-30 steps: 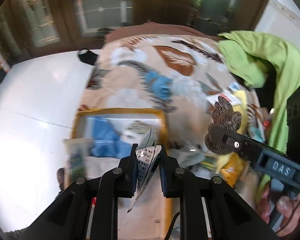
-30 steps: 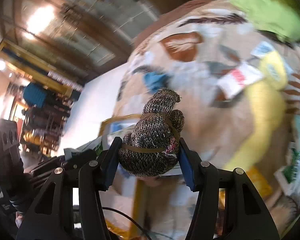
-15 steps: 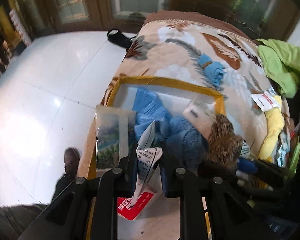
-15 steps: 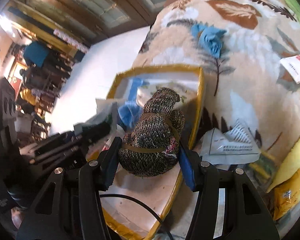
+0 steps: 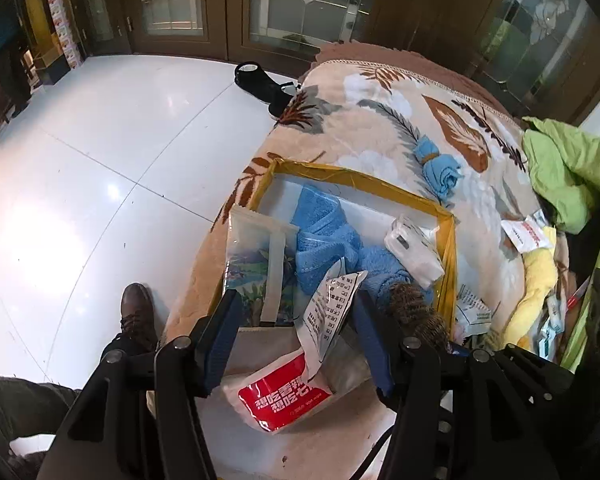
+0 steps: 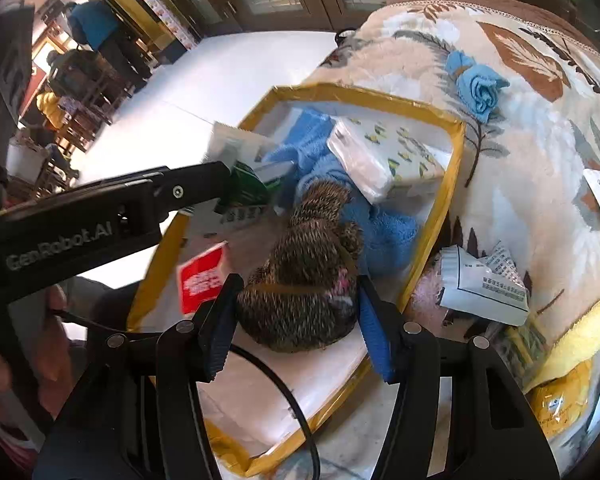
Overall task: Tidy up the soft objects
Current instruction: 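Carry the leaflet with the left tool into the box while the right tool drops the knit toy there, then withdraw both open tools from the box toward the yellow towel and snack bag, then move the left tool to the yellow towel while the right tool reaches the yellow cracker bag, then close the left tool on the yellow towel while the right tool grips the cracker bag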
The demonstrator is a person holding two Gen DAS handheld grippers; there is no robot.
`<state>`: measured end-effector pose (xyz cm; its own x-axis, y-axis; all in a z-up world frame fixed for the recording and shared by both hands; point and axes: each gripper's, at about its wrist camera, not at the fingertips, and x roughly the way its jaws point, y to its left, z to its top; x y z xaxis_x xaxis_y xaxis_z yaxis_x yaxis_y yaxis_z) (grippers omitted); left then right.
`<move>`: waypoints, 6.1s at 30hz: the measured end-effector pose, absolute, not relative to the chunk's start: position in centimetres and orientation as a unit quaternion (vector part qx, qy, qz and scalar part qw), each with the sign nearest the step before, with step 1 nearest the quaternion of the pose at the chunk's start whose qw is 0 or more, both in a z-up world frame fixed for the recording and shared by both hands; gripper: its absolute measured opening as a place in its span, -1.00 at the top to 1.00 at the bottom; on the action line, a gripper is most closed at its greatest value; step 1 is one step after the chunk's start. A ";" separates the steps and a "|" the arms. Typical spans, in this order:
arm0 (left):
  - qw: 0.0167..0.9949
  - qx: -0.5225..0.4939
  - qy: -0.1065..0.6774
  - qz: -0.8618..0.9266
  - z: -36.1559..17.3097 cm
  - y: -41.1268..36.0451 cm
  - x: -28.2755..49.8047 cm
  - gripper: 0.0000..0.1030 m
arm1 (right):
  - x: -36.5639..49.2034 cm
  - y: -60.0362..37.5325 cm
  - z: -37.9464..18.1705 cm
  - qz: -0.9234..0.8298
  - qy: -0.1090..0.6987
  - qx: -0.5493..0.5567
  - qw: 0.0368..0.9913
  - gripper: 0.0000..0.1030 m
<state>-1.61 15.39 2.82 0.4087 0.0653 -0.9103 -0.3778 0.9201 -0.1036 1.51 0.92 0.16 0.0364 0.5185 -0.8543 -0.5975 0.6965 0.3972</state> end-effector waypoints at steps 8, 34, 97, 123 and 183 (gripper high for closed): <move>0.826 -0.157 0.528 0.121 4.4 14.6 -3.2 -0.12 | 1.6 -1.1 2.9 0.400 0.565 0.013 0.722 -0.29; 0.804 -0.111 0.585 -0.004 1.3 -0.5 0.2 -0.24 | 2.5 -25.6 0.3 0.223 0.574 0.268 0.741 -0.29; 0.704 -0.105 0.682 -0.167 -2.1 -0.1 -4.3 -0.51 | 1.5 -23.5 -1.3 0.253 0.591 0.266 0.718 -0.29; 0.743 -0.091 0.648 -0.141 -3.5 -4.7 -4.5 -0.51 | 2.0 -25.7 -3.2 0.154 0.609 0.272 0.729 -0.30; 0.765 -0.112 0.616 -0.151 -3.7 -10.7 11.8 -0.51 | 2.1 -24.1 -4.7 0.093 0.613 0.109 0.777 -0.01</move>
